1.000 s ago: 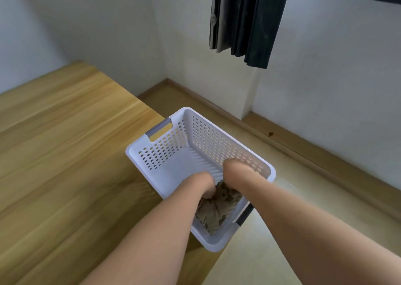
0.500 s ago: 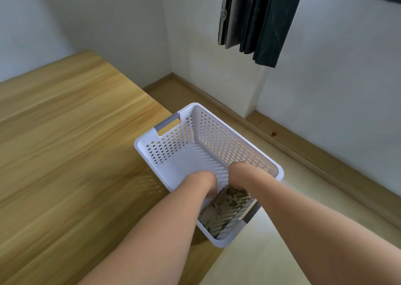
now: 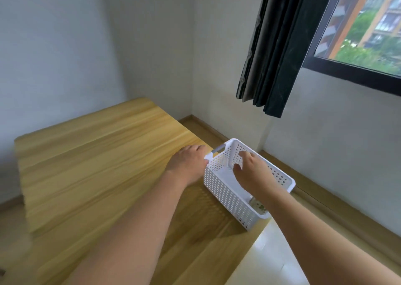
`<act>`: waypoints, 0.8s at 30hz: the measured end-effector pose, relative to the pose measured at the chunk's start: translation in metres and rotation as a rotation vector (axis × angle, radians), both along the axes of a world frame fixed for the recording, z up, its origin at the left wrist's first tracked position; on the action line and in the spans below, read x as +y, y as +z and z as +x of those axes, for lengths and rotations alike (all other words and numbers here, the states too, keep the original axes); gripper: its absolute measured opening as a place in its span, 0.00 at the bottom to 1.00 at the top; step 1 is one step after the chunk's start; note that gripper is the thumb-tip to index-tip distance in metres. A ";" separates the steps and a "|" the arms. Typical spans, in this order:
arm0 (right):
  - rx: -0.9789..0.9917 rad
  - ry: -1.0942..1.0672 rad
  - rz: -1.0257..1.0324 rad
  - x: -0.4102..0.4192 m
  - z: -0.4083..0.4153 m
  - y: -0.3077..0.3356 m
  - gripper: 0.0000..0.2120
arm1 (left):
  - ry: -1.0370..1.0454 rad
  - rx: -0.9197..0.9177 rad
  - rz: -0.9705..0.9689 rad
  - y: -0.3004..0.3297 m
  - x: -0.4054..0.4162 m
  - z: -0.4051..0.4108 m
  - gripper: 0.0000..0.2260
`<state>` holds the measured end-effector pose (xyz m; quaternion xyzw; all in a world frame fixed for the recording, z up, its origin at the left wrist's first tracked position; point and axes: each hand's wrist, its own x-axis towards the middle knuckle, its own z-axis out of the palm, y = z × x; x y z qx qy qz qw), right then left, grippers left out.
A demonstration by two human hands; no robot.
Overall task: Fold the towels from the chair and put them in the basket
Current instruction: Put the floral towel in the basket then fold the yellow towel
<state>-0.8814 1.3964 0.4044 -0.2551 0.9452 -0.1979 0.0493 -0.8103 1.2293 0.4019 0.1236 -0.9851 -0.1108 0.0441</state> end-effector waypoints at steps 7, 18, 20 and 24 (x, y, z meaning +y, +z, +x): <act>0.097 -0.012 -0.094 -0.078 0.145 0.061 0.17 | -0.023 0.097 0.006 0.049 -0.081 0.149 0.21; 0.068 0.078 -0.077 -0.188 0.282 0.072 0.20 | 0.100 0.158 -0.026 0.059 -0.204 0.302 0.22; 0.056 0.114 -0.050 -0.212 0.312 0.070 0.22 | 0.120 0.147 -0.030 0.060 -0.232 0.335 0.23; 0.058 0.118 -0.047 -0.277 0.375 0.075 0.24 | 0.153 0.186 -0.041 0.067 -0.299 0.407 0.23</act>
